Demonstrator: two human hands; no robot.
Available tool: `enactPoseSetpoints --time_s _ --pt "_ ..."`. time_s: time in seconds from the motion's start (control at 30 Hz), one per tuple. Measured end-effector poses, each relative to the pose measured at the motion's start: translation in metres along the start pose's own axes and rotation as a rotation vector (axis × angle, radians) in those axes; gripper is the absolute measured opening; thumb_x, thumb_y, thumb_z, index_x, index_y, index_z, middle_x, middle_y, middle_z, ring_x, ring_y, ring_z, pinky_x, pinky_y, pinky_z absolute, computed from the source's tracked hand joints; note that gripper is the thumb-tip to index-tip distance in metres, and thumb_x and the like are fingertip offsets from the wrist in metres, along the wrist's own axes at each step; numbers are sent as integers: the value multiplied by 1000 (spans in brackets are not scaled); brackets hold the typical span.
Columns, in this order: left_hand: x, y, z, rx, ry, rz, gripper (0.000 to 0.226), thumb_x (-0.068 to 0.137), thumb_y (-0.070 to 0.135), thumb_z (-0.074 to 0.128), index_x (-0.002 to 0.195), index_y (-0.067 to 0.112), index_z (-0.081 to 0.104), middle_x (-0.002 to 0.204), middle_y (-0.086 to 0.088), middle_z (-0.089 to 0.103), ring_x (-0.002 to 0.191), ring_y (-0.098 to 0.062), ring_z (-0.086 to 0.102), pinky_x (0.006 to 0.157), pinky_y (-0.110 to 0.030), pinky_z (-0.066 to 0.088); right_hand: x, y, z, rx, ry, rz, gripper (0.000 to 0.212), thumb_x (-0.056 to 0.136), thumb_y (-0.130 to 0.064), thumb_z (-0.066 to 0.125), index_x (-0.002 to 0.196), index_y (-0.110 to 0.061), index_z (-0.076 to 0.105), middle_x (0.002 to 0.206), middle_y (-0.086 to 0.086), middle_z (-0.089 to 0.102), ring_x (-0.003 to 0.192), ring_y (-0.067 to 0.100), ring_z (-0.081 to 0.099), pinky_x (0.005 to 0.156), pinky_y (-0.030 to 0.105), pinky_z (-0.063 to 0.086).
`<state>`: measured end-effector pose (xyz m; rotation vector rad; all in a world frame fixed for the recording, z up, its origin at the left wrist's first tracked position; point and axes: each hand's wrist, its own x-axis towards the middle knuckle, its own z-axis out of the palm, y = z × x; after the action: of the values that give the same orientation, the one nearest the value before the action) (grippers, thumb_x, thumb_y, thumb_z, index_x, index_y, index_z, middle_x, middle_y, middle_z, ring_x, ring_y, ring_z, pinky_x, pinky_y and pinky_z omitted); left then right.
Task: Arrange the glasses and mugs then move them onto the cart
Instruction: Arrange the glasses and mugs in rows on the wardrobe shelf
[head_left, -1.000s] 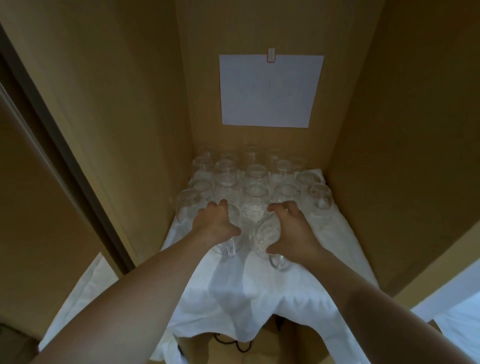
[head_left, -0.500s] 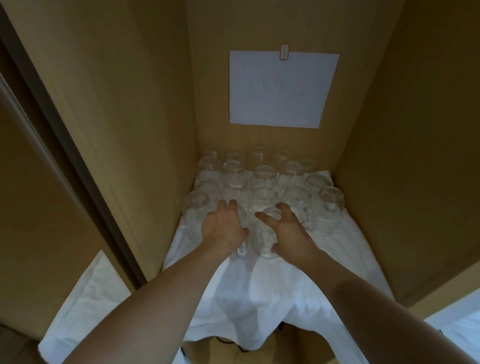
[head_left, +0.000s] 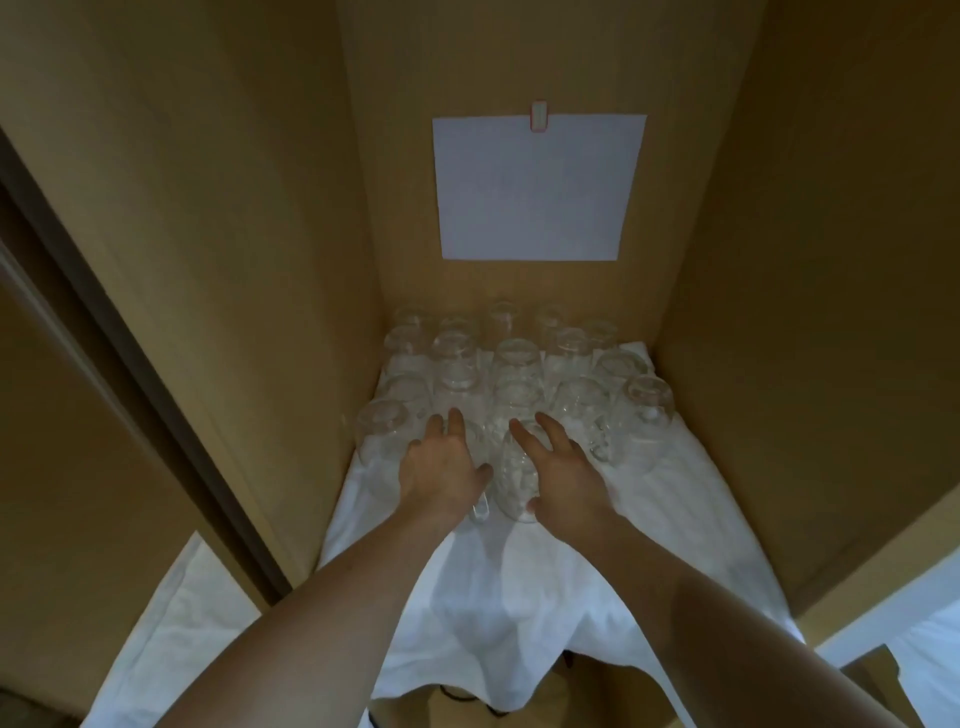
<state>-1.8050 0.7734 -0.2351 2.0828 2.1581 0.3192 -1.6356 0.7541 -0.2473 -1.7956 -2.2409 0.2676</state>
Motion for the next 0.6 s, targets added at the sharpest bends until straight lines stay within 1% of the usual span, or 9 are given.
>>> enactPoseSetpoints --time_s 0.07,0.13,0.2,0.3,0.33,0.4,0.53,0.6 --pt "-6 -1 -2 -58 -9 -17 94 90 59 63 161 20 16 166 -11 20 138 -30 48 104 -37 46 -2 -3 -3 34 -49 25 117 80 -13 81 157 -48 0 167 -10 -11 147 26 28 100 32 51" --pt "-12 0 -9 -149 -19 -42 95 89 60 66 161 23 18 169 -10 13 142 -30 44 106 -36 45 -4 -5 -10 52 -121 48 121 79 -19 83 157 -48 -7 165 -12 -19 148 29 25 107 37 46" --pt "-19 1 -19 -192 14 -33 91 90 61 64 161 25 21 168 -8 16 141 -30 45 103 -35 46 -9 -4 -17 68 -156 57 122 80 -19 82 156 -48 -9 165 -11 -21 150 33 22 111 39 42" --pt "-32 -1 -30 -162 112 24 77 94 58 58 158 25 30 161 -6 35 137 -27 49 101 -34 46 -24 -1 -18 64 -115 46 121 81 -19 80 155 -48 -10 166 -3 -20 150 37 20 112 44 40" --pt "-37 -3 -32 -146 128 32 75 95 56 58 158 25 32 160 -6 37 138 -26 47 102 -34 44 -30 -1 -17 51 -110 42 121 81 -21 80 156 -46 -11 166 1 -20 150 37 18 113 46 39" --pt "-49 -5 -35 -115 132 37 74 95 55 58 158 27 31 162 -5 35 143 -27 41 108 -35 41 -40 -2 -16 8 -102 22 118 83 -25 79 156 -43 -12 166 6 -19 152 38 11 117 47 33" --pt "-83 -13 -36 -96 162 24 76 95 56 57 159 29 27 165 -6 29 146 -31 35 111 -40 41 -52 -15 -25 -105 -42 -63 109 88 -34 73 158 -37 -11 166 9 -17 153 38 -3 122 49 15" --pt "-107 -20 -35 -102 173 -18 74 96 55 56 159 30 26 166 -6 25 146 -30 36 113 -41 40 -57 -25 -26 -115 -29 -115 104 91 -40 69 158 -36 -10 166 9 -15 154 38 -6 123 49 11"
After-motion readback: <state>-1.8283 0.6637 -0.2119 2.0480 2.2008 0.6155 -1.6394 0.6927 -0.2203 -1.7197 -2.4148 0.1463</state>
